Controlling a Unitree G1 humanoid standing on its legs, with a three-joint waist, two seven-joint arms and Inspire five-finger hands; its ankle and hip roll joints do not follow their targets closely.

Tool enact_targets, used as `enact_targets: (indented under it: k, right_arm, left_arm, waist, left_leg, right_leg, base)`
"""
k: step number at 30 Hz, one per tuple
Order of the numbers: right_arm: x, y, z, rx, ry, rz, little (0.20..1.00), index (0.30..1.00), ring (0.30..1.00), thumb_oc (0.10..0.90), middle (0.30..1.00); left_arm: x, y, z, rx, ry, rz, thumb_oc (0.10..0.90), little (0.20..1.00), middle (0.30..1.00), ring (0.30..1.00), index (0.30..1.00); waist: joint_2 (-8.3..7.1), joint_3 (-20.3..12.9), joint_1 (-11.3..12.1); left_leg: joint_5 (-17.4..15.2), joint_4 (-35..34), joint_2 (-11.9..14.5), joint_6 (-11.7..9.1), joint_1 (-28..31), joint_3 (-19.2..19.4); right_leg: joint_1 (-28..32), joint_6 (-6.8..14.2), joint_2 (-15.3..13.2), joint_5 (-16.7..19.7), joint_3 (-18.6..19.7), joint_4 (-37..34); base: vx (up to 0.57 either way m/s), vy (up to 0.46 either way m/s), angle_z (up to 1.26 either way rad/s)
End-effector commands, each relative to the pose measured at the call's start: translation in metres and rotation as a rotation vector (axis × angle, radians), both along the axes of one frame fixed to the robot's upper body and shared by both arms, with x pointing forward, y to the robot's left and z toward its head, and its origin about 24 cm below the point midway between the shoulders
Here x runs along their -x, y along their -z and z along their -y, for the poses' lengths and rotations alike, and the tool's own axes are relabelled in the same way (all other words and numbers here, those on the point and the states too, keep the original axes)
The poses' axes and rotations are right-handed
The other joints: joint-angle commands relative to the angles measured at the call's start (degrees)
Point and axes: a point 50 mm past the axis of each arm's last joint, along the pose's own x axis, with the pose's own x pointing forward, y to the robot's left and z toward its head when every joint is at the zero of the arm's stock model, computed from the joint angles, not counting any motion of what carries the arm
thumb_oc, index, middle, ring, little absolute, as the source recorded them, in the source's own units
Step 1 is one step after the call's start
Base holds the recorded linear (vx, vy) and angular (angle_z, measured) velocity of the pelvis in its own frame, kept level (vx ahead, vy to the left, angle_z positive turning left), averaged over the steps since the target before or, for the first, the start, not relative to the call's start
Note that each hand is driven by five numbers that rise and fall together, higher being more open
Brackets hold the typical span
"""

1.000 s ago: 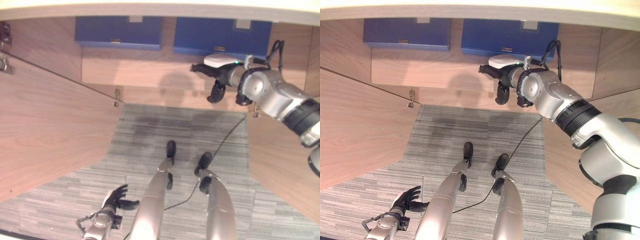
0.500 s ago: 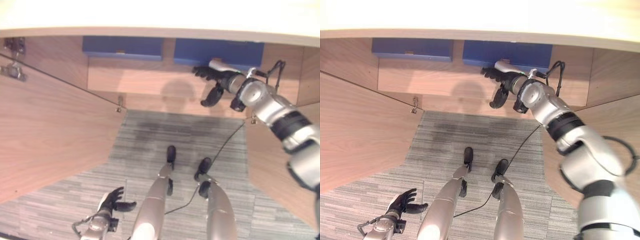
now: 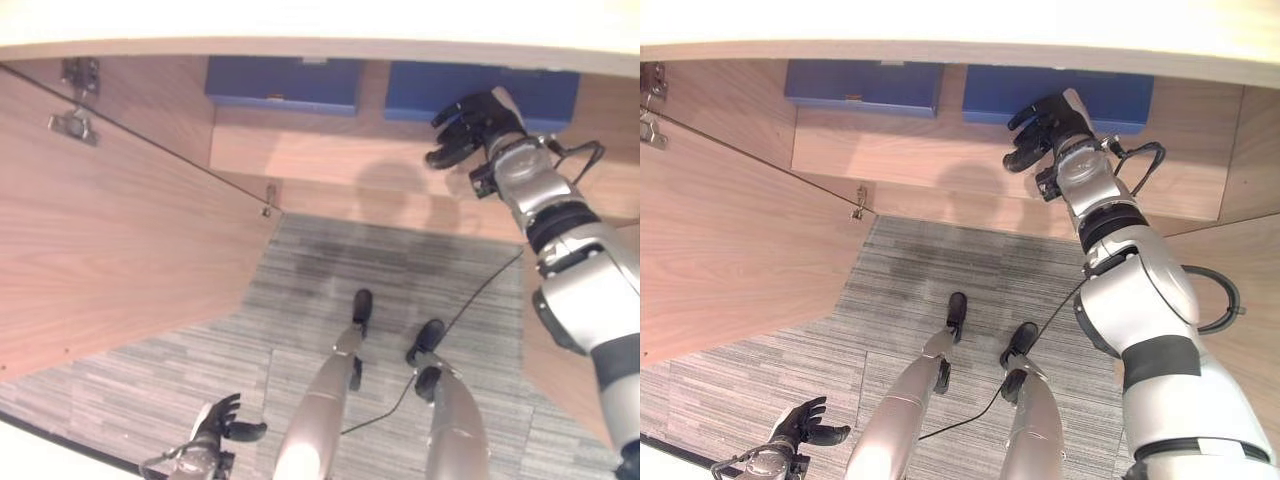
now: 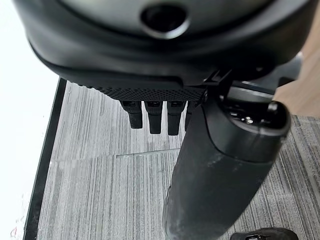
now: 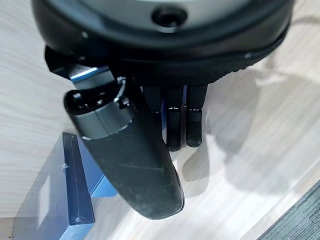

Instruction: Put the empty folder in the office cabinet

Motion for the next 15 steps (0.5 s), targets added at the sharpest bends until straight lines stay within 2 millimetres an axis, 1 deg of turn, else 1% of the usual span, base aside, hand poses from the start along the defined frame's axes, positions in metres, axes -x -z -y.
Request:
enact_targets:
  k: [1, 5, 8, 9, 10, 11, 13, 14, 15]
  right_arm:
    - [0.005, -0.016, 0.025, 0.162, 0.126, 0.013, 0.900, 0.900, 0.900, 0.800, 0.900]
    - [0.003, -0.019, 0.016, 0.414, 0.128, 0.031, 0.900, 0.900, 0.900, 0.800, 0.900]
    - [0.003, -0.016, 0.009, 0.494, 0.110, 0.051, 0.900, 0.900, 0.900, 0.800, 0.900]
    - [0.002, -0.015, 0.004, 0.561, 0.098, 0.060, 0.900, 0.900, 0.900, 0.800, 0.900]
    - [0.002, -0.012, -0.005, 0.711, 0.078, 0.086, 0.900, 0.900, 0.900, 0.800, 0.900]
    - [0.002, -0.008, -0.009, 0.786, 0.066, 0.100, 0.900, 0.900, 0.900, 0.800, 0.900]
    - [0.002, -0.008, -0.009, 0.786, 0.066, 0.099, 0.900, 0.900, 0.900, 0.800, 0.900]
    - [0.003, 0.002, -0.012, 0.933, 0.061, 0.124, 0.900, 0.900, 0.900, 0.800, 0.900]
    - [0.003, 0.008, -0.012, 0.991, 0.062, 0.126, 0.900, 0.900, 0.900, 0.800, 0.900]
  left_arm:
    - [0.012, -0.002, -0.026, -0.113, -0.038, -0.050, 0.800, 0.900, 0.900, 0.900, 0.900]
    - [0.013, -0.001, -0.024, -0.128, -0.039, -0.050, 0.800, 0.900, 0.900, 0.900, 0.900]
    - [0.010, -0.001, -0.021, -0.134, -0.041, -0.031, 0.800, 0.900, 0.900, 0.900, 0.900]
    - [0.008, -0.002, -0.021, -0.138, -0.043, -0.021, 0.800, 0.900, 0.900, 0.900, 0.900]
    - [0.006, -0.003, -0.019, -0.144, -0.049, -0.006, 0.800, 0.900, 0.900, 0.900, 0.900]
    - [0.005, -0.003, -0.017, -0.147, -0.049, 0.001, 0.800, 0.900, 0.900, 0.900, 0.900]
    - [0.005, -0.002, -0.017, -0.147, -0.049, 0.000, 0.800, 0.900, 0.900, 0.900, 0.900]
    - [0.002, -0.002, -0.013, -0.153, -0.045, 0.017, 0.800, 0.900, 0.900, 0.900, 0.900]
    - [0.001, -0.003, -0.011, -0.159, -0.041, 0.023, 0.800, 0.900, 0.900, 0.900, 0.900]
  waist:
    - [0.62, 2.54, 1.76]
    - [0.46, 2.68, 1.61]
    - [0.47, 3.02, 1.39]
    - [0.30, 3.16, 1.26]
    - [-0.14, 3.32, 0.70]
    - [-0.33, 3.36, 0.39]
    - [-0.31, 3.37, 0.38]
    - [-0.67, 3.35, -0.19]
    - [-0.78, 3.26, -0.41]
  left_leg:
    - [-7.21, 3.59, -0.62, 0.08, -0.01, 2.77]
    - [-7.03, 3.21, -0.68, 0.02, 0.03, 2.82]
    - [-6.87, 3.02, -0.64, -0.06, 0.10, 2.93]
    - [-6.81, 2.92, -0.61, -0.10, 0.14, 2.98]
    - [-6.75, 2.67, -0.57, -0.19, 0.34, 3.10]
    - [-6.77, 2.60, -0.56, -0.25, 0.50, 3.23]
    - [-6.76, 2.58, -0.56, -0.25, 0.54, 3.22]
    - [-6.92, 2.47, -0.48, -0.28, 0.94, 3.33]
    - [-7.01, 2.40, -0.42, -0.31, 1.25, 3.38]
  right_leg:
    - [4.42, 4.69, 0.31, 2.40, 2.20, -9.08]
    - [4.47, 4.76, 0.33, 2.51, 2.07, -9.40]
    - [4.57, 4.85, 0.29, 2.66, 2.18, -9.68]
    - [4.56, 4.88, 0.31, 2.69, 2.18, -9.76]
    - [4.80, 4.96, 0.39, 2.78, 2.31, -10.17]
    - [5.01, 5.01, 0.41, 2.84, 2.37, -10.37]
    - [5.05, 5.01, 0.41, 2.84, 2.36, -10.39]
    - [5.63, 5.17, 0.41, 2.94, 2.32, -10.77]
    - [5.92, 5.25, 0.40, 2.94, 2.29, -10.95]
  base:
    - [0.00, 0.000, 0.00]
    - [0.00, 0.000, 0.00]
    - [0.00, 0.000, 0.00]
    - [0.00, 0.000, 0.00]
    - [0.00, 0.000, 0.00]
    - [0.00, 0.000, 0.00]
    - [0.00, 0.000, 0.00]
    - [0.00, 0.000, 0.00]
    - [0.00, 0.000, 0.00]
